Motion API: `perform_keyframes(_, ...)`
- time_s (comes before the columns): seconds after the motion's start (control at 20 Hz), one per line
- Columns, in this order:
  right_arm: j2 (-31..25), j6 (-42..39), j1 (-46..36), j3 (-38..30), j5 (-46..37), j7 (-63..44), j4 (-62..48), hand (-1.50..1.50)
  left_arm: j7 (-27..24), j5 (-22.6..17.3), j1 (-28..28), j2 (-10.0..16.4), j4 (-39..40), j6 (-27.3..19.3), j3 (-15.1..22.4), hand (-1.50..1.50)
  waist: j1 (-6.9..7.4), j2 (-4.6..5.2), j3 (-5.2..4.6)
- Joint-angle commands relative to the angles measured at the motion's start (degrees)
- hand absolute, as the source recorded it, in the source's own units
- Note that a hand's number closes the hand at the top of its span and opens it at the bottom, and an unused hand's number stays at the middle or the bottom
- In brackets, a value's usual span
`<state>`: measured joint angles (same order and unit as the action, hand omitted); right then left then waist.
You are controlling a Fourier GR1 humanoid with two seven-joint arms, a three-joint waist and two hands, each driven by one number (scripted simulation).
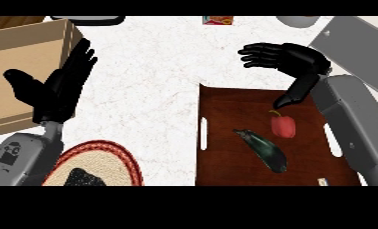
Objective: Pick the eggplant from the tray and place it in the tiered shelf
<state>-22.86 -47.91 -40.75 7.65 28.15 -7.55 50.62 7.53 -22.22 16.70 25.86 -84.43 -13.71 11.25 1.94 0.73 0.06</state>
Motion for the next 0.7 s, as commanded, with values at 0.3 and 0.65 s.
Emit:
perform_keyframes(0.3,-8.0,-14.7,-14.2,13.0,-15.5,-4.8,12.8,-1.5,1.0,0.2,0.2,-0.6,0.9,0.1,-0.2,0.0,-0.33,-1.05,-0.03)
perform_keyframes(0.65,-8.4,-9.3,-7.7,21.8,-32.8,-0.6,28.7,-1.5,1.0,0.5,-0.8,-0.5,0.0,-0.1,-1.9,0.0,-1.79,-0.81,0.0)
